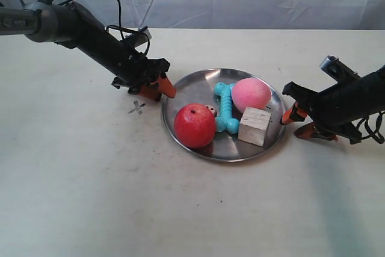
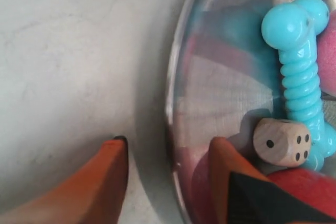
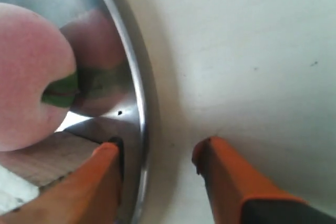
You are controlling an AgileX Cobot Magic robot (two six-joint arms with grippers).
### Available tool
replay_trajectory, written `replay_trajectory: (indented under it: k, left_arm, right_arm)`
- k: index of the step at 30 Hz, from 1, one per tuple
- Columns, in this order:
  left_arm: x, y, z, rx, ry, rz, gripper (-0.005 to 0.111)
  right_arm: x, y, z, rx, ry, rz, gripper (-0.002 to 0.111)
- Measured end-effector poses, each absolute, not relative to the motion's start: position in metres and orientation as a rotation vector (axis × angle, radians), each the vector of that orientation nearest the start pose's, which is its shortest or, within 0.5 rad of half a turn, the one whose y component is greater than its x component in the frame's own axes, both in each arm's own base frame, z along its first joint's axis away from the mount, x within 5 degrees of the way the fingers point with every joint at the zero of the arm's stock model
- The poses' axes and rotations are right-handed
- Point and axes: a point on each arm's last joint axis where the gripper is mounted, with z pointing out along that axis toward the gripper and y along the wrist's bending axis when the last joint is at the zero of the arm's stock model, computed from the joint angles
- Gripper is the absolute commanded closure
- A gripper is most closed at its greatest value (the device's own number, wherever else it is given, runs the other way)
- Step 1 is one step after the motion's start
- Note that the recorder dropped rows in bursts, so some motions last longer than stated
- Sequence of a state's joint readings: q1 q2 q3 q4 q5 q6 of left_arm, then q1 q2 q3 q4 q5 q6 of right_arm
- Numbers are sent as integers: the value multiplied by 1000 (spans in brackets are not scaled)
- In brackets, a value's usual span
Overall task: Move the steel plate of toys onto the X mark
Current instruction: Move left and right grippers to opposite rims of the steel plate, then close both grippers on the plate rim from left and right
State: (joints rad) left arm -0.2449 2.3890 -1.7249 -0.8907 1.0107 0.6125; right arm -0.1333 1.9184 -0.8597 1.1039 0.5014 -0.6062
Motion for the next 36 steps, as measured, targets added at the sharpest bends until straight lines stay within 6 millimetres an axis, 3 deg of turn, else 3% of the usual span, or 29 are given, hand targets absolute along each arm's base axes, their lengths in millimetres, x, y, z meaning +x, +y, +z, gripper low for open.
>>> replay_trajectory:
  k: [8, 21, 36]
  left_arm:
    - [437, -185, 101, 516, 2779, -1114, 59]
    - [434, -185, 100, 515, 2801, -1137, 59]
    - [433, -185, 100, 514, 2816, -1153, 59]
  right_arm:
    - [325, -6, 103, 700, 2670, 674, 61]
    - [333, 18, 103, 634, 2617, 589, 61]
    - [334, 20, 103, 670, 2599, 596, 61]
